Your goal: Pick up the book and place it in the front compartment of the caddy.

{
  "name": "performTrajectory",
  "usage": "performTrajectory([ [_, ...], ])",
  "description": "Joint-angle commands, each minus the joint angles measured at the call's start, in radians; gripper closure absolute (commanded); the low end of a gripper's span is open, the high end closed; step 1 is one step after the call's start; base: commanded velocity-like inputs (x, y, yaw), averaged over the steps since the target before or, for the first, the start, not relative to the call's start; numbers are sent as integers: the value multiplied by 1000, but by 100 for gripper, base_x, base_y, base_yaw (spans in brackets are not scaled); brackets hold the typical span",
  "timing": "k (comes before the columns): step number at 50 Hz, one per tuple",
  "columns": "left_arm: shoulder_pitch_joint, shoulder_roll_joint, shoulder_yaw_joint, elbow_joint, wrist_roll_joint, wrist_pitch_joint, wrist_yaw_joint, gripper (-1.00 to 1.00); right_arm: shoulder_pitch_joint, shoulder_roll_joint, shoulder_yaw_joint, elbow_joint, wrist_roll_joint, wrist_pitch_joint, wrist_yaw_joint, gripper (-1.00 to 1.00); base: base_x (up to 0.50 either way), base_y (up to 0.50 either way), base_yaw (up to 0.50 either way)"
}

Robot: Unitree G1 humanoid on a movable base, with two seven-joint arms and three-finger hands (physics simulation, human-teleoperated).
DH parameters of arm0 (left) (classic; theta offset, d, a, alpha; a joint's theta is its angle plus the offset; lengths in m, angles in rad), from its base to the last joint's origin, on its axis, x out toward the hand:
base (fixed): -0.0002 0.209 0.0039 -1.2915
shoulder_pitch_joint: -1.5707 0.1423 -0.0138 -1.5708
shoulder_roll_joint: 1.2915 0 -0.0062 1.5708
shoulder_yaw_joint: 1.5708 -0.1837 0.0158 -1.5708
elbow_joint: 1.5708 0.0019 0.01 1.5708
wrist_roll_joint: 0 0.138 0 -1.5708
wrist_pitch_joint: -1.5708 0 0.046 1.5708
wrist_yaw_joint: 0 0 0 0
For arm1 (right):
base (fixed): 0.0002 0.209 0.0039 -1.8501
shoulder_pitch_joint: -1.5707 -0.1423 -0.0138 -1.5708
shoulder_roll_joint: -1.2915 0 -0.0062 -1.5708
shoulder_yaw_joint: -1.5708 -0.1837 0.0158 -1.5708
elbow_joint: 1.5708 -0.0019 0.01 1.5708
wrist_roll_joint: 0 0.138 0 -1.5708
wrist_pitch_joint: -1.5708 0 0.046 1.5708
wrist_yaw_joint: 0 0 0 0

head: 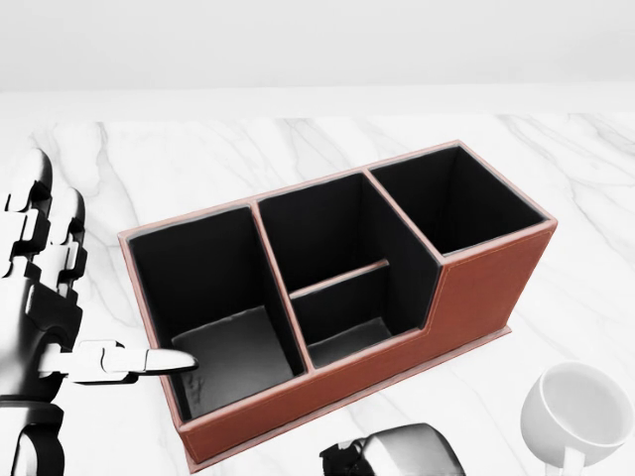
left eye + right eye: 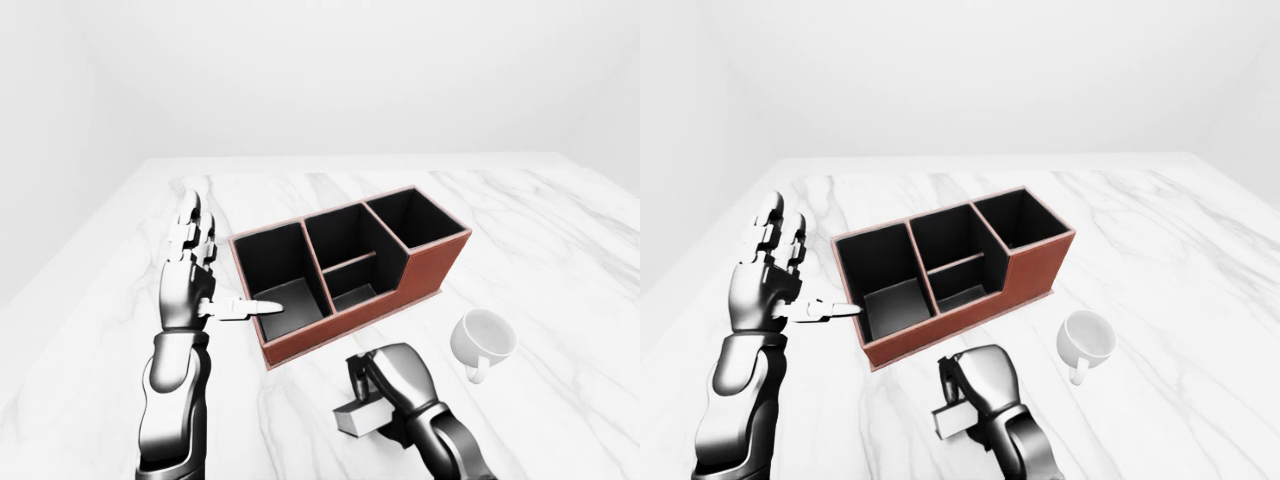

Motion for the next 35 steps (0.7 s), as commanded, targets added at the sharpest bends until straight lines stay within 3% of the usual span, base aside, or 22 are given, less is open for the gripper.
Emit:
performTrajectory([
  [1, -3, 2, 4, 4, -3, 0, -1, -100, -30, 30, -60, -87, 8, 0, 54, 100, 0, 0, 0],
  [35, -10, 7, 14, 2, -10, 0, 3, -100, -112, 90, -169, -390, -15, 5, 341, 100, 0, 0, 0],
])
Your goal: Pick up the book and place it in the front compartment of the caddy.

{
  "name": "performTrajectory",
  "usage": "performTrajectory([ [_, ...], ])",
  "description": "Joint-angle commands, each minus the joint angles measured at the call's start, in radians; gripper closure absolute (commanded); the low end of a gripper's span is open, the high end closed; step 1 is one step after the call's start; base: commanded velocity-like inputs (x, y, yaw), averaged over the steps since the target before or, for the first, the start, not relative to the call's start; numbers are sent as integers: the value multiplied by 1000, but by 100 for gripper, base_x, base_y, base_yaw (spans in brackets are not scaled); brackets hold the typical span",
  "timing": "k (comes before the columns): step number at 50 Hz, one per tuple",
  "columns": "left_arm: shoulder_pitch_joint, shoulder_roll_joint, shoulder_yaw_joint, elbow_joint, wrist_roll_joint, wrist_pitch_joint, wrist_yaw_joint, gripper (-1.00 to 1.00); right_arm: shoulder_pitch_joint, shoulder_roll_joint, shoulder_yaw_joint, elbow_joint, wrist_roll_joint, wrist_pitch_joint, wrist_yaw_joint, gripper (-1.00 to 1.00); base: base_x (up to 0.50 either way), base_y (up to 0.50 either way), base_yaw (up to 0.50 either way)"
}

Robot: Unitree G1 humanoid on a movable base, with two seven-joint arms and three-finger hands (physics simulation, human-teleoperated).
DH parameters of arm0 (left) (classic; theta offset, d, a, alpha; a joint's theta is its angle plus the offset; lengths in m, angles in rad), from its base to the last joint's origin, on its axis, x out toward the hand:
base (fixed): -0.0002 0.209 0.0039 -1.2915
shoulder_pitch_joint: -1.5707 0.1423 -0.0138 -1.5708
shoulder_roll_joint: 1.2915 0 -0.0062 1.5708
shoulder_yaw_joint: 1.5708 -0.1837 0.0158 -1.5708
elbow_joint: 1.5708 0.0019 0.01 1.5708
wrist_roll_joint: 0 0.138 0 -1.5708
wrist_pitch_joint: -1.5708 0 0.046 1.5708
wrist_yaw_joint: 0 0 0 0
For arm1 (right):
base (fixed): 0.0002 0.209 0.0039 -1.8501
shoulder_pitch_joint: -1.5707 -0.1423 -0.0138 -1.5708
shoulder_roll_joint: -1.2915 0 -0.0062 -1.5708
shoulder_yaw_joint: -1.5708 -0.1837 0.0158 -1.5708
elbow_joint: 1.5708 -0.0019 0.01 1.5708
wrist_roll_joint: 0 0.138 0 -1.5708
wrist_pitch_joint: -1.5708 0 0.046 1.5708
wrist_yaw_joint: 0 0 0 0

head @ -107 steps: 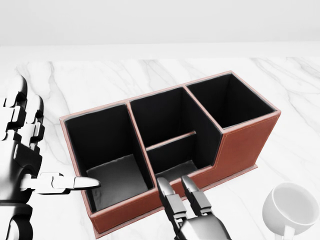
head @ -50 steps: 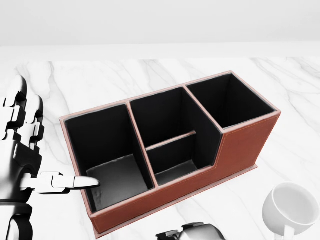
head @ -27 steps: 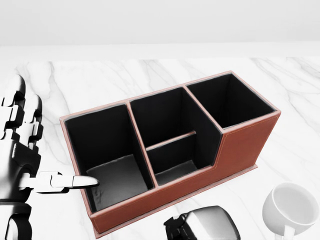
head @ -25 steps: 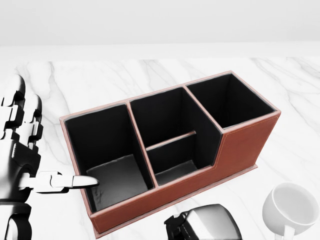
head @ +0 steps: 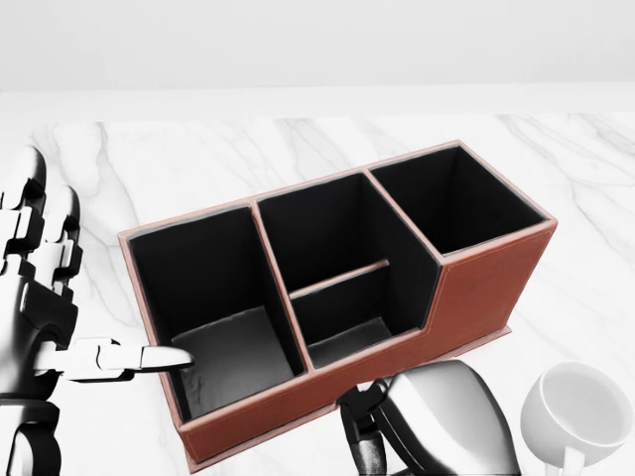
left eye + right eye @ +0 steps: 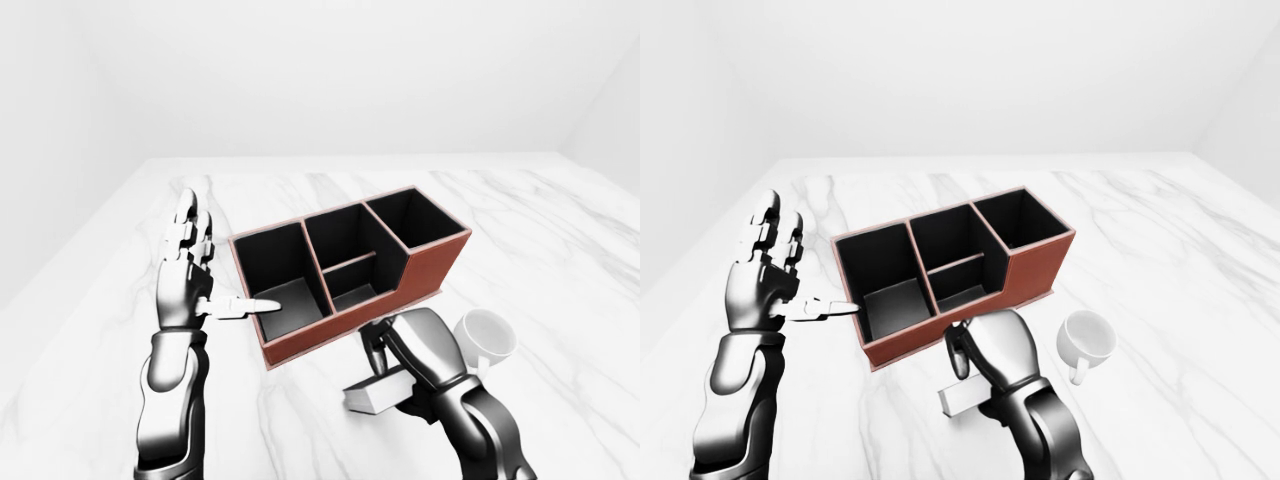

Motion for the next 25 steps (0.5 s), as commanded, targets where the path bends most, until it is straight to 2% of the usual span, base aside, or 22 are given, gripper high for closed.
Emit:
performTrajectory([
  [1, -4, 2, 4, 1, -3, 0, 1, -100, -56, 25, -49, -102, -18, 1, 103, 100, 0, 0, 0],
  [14, -6, 3, 3, 2, -3, 0, 3, -100, -155, 48, -106, -148, -13, 14, 218, 100, 0, 0, 0],
  [25, -7, 4, 4, -6, -4, 0, 3, -100, -255, 60, -120, -153, -17, 47, 285, 100, 0, 0, 0],
])
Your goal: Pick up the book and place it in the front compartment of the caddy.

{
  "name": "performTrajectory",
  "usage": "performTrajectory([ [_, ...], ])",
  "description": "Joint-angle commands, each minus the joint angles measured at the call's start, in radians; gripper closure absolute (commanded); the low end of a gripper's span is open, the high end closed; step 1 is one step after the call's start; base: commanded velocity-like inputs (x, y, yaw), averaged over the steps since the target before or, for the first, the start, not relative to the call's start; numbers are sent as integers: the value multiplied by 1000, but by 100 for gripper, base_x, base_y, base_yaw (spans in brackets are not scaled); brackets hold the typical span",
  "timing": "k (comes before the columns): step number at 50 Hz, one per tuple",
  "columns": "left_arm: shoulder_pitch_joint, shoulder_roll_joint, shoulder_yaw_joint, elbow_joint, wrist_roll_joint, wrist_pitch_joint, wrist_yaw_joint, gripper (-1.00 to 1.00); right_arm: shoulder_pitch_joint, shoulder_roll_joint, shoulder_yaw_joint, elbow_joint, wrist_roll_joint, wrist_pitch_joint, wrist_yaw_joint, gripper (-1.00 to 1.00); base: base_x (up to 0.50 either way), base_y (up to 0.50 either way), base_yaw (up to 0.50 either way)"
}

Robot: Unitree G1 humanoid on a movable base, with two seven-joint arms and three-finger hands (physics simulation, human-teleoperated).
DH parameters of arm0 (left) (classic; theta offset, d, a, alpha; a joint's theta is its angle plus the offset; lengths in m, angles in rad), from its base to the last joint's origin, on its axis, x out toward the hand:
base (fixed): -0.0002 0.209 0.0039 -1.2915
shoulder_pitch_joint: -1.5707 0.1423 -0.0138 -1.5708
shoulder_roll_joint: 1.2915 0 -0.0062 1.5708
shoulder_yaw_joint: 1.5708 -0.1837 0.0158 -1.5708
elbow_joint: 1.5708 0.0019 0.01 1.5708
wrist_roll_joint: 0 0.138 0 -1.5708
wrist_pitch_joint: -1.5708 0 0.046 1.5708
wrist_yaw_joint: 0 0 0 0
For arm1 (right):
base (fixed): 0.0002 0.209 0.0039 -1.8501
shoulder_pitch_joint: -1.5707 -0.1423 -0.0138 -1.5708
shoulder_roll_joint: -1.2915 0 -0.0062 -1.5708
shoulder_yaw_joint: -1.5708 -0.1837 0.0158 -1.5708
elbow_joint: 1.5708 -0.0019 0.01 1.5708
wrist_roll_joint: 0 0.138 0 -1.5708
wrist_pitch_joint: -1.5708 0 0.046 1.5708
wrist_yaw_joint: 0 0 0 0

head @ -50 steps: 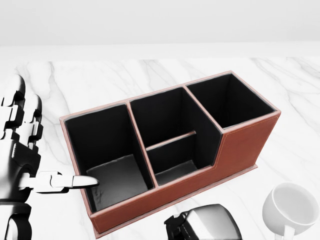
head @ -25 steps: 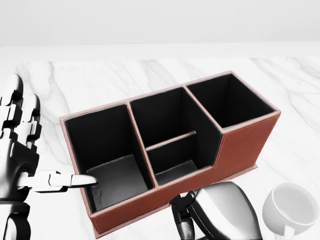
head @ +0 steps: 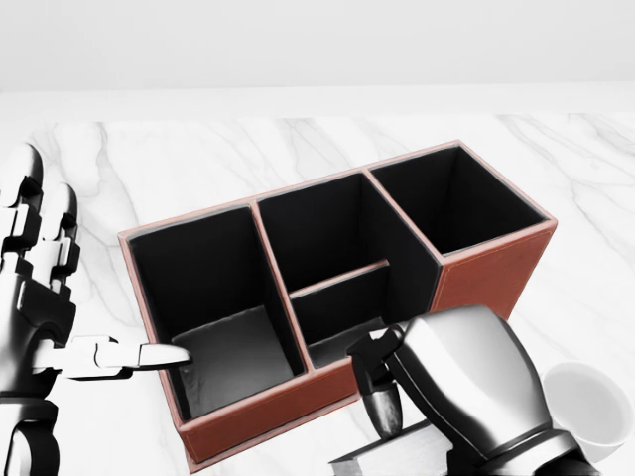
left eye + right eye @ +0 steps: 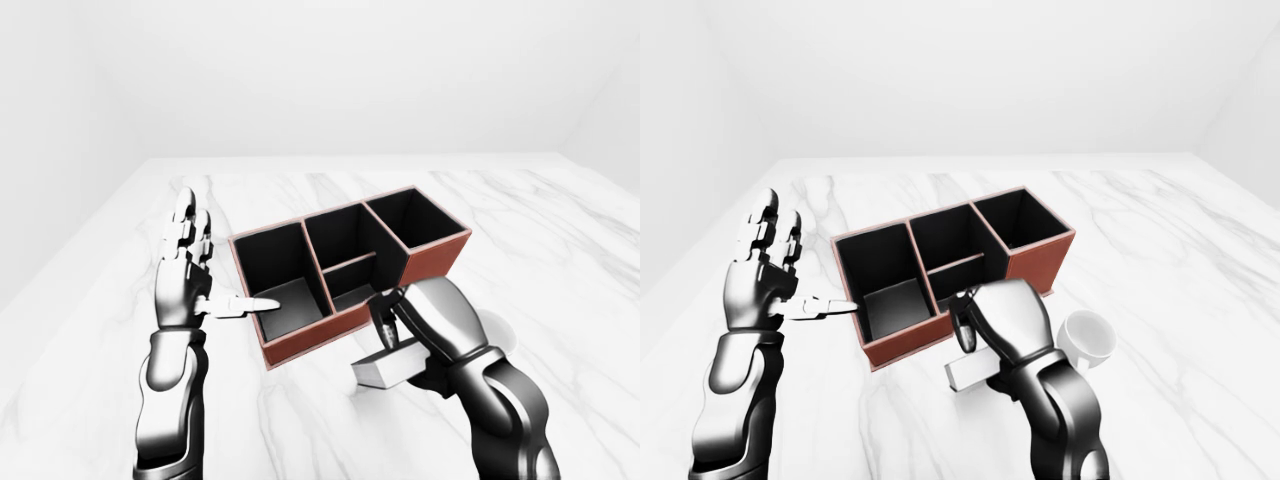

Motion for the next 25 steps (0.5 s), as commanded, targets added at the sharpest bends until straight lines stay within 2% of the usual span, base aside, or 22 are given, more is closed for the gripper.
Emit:
performTrajectory([
  [1, -3, 1, 1, -8, -2, 0, 1, -100, -110, 18, -27, -22, -18, 22, 63, 100, 0, 0, 0],
  [15, -1, -1, -3, 0, 3, 0, 1, -100, -267, 9, -54, 43, -23, 56, 96, 100, 0, 0, 0],
  [25, 0, -1, -3, -3, 3, 0, 0, -100, -317, 2, -65, 85, -19, 71, 87, 100, 0, 0, 0],
])
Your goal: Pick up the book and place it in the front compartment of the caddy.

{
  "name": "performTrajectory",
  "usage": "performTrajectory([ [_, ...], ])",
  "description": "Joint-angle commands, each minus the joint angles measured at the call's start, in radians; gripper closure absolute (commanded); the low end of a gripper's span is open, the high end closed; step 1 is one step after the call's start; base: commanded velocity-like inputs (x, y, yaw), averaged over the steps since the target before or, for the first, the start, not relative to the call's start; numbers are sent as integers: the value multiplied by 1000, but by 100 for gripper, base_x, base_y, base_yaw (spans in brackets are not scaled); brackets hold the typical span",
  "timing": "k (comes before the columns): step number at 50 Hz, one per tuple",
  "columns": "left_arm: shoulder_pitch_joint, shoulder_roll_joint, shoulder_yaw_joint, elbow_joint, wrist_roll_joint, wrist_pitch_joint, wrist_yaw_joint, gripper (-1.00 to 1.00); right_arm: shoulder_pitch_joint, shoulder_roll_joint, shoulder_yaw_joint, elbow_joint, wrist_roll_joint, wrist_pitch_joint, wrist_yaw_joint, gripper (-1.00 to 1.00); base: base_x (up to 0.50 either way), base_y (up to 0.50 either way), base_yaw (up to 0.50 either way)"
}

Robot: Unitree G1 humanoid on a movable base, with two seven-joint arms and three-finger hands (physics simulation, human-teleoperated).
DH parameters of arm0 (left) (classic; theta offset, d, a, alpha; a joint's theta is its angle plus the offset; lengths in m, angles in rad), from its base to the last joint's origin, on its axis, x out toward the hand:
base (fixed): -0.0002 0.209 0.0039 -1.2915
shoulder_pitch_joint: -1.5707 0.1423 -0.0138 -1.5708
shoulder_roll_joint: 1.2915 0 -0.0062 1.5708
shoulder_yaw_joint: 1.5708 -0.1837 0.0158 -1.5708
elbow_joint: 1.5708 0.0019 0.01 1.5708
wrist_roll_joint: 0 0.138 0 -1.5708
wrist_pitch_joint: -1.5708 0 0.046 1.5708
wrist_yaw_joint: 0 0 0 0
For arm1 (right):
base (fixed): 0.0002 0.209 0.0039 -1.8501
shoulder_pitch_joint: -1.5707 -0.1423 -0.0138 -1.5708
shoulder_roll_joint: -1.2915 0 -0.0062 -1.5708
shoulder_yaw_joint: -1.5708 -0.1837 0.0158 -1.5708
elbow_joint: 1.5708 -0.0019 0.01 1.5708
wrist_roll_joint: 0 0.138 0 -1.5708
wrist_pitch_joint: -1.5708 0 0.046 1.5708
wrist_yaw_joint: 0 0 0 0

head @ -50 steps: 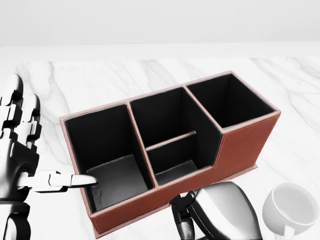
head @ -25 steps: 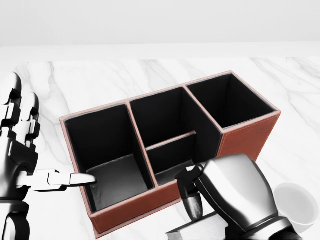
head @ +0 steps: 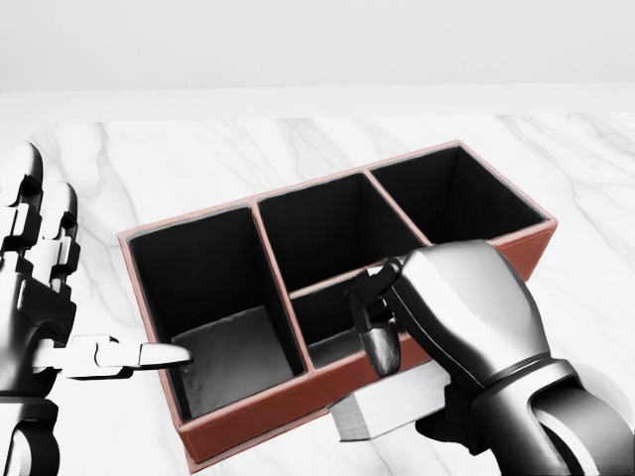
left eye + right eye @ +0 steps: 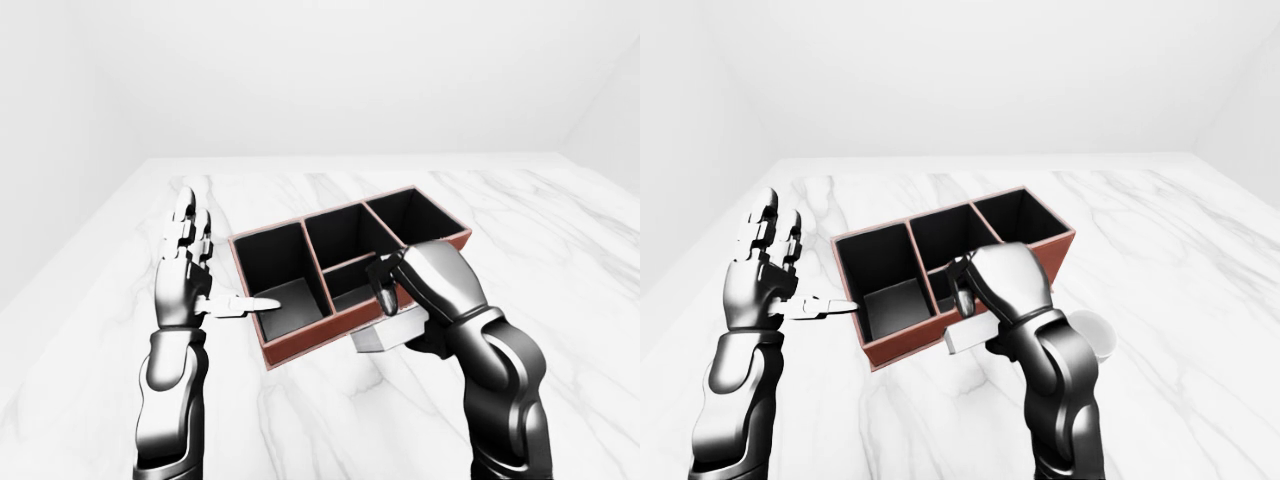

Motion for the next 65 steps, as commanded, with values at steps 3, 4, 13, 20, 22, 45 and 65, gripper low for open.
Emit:
performTrajectory([
  [3, 1, 0, 0, 4, 0, 0, -1, -100, -101, -3, -20, 47, -15, 16, -11, 100, 0, 0, 0],
  [4, 2, 0, 0, 4, 1, 0, -1, -100, -104, -3, -19, 49, -16, 17, -11, 100, 0, 0, 0],
  [13, 2, 0, 2, 6, 0, 0, -2, -100, -159, 0, -16, 91, -22, 40, -20, 100, 0, 0, 0],
  [20, 0, 0, 1, 11, 1, 0, -1, -100, -233, -4, -22, 159, -20, 62, -37, 100, 0, 0, 0],
  [22, -1, 1, 2, 9, 0, 0, -1, -100, -266, -5, -28, 178, -16, 74, -38, 100, 0, 0, 0],
  [45, -1, 1, 0, 5, -1, 0, 2, -100, -410, -39, -34, 413, -7, 74, -141, 100, 0, 0, 0],
  [65, -2, 1, 2, 3, -1, 0, 0, -100, -498, -25, -16, 572, -36, 52, -216, 100, 0, 0, 0],
])
